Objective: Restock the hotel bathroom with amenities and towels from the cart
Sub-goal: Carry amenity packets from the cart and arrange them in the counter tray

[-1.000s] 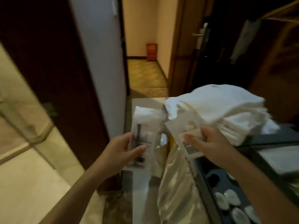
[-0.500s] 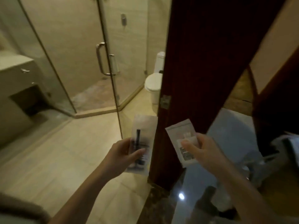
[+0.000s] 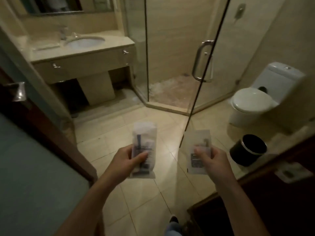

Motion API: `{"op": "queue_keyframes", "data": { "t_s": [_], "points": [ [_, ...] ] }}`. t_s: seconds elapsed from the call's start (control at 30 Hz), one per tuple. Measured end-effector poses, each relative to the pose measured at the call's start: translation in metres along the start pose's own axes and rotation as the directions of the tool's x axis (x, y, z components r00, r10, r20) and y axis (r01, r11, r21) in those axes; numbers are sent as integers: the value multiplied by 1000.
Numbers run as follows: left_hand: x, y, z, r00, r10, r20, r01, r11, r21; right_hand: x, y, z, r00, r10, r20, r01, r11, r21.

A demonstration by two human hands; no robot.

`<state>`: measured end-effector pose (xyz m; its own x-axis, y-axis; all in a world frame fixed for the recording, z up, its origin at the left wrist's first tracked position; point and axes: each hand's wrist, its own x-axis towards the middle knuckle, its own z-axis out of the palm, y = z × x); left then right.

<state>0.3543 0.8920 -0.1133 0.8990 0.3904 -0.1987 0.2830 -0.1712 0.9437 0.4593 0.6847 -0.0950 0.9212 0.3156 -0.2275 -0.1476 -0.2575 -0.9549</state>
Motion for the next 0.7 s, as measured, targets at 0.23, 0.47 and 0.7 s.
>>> {"op": "queue_keyframes", "data": {
  "t_s": [0.23,0.47,0.7],
  "points": [
    [49,0,-18,953,-102,-285,85,994,-71,102,-20,6,987,11,162,-12,1000,8],
    [90,-9,-31,863,-226,-451,91,949,-303,176,-35,42,952,16,306,-3,999,-42],
    [153,-27,-92,813,-286,-507,57,905,-421,250,-48,115,934,35,356,-4,996,-87]
  ]
}}
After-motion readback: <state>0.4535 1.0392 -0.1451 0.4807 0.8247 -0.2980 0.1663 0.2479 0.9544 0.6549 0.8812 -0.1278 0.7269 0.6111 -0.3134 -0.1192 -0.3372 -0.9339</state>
